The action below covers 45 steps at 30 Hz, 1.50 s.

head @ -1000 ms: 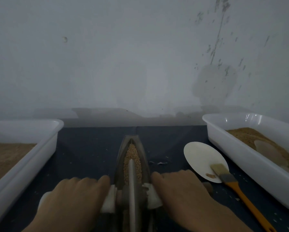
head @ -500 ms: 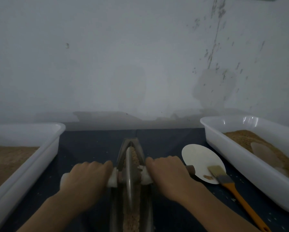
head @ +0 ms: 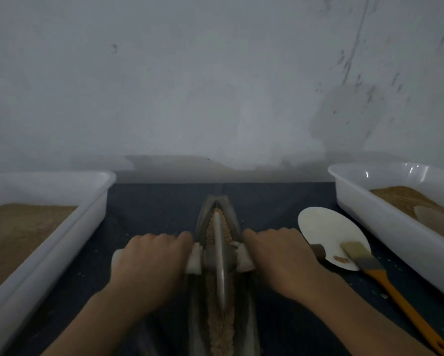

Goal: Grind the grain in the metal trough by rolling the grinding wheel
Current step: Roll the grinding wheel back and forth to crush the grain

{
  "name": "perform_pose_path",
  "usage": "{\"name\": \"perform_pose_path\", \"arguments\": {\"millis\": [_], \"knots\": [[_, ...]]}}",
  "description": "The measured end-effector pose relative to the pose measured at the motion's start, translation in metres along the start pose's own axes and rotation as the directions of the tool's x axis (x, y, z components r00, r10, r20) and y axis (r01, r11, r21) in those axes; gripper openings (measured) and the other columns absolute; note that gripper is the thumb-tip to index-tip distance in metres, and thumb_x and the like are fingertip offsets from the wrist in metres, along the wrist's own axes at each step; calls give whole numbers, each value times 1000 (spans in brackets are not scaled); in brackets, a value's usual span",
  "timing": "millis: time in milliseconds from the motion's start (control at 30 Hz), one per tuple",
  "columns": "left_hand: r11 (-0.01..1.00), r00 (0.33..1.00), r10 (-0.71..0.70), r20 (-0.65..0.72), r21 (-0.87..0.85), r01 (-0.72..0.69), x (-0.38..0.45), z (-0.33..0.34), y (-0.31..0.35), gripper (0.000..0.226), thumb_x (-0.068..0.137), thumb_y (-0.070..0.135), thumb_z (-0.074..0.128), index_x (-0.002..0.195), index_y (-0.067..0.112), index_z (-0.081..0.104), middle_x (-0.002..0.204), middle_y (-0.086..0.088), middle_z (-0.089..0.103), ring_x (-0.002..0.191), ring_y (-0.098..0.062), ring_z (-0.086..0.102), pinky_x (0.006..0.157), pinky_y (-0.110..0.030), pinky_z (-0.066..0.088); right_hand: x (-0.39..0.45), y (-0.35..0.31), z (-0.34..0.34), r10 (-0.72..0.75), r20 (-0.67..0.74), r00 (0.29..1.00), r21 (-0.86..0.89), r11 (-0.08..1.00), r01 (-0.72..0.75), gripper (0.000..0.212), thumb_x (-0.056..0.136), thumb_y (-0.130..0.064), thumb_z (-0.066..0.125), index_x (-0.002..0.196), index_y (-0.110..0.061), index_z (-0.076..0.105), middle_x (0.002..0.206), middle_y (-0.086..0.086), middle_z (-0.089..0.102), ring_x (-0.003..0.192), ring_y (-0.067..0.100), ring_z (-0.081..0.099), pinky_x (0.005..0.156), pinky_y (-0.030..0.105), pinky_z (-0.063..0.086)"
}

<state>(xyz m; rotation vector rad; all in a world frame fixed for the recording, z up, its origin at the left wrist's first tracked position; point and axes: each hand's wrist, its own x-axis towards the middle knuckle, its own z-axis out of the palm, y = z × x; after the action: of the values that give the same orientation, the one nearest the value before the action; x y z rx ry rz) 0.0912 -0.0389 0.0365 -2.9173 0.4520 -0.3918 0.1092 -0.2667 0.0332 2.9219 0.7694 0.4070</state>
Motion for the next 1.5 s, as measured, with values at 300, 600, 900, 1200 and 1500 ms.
{"name": "perform_pose_path", "arguments": {"millis": [300,600,900,1200,1500], "knots": [[1000,1000,6,-28,-23,-7,13,2,-1,31,82,33,59,86,30,28,92,5,60,77,-19,57,62,-32,32,5,2,-2,50,-6,999,-49,998,-51,20,86,-27,59,98,-24,44,91,-4,63,74,18,59,60,30,32],[993,991,71,113,-103,-59,-12,-8,2,45,79,44,59,79,40,14,81,12,45,70,-14,41,67,-35,34,-25,-11,-17,28,164,986,30,999,-34,25,88,-28,50,110,-23,39,107,1,58,95,27,57,56,34,22],[997,998,-45,-44,-66,42,26,16,-8,38,79,44,59,80,38,20,67,12,33,55,-6,30,55,-26,25,30,13,6,-15,-92,996,-51,999,11,18,87,-25,58,99,-20,45,87,0,63,73,23,59,61,31,35],[991,964,78,256,-121,-48,-15,-20,5,42,81,44,60,85,39,19,94,13,50,76,-11,39,71,-32,32,-25,-13,-18,-15,146,989,28,1000,11,24,91,-25,48,114,-16,44,108,5,61,93,29,59,65,35,28],[998,988,48,144,-56,-41,7,-8,3,37,82,43,58,86,39,21,80,13,40,70,-9,38,66,-30,30,-4,-1,-6,1,60,998,52,999,-4,19,88,-29,55,102,-23,45,101,0,63,85,23,60,66,32,32]]}}
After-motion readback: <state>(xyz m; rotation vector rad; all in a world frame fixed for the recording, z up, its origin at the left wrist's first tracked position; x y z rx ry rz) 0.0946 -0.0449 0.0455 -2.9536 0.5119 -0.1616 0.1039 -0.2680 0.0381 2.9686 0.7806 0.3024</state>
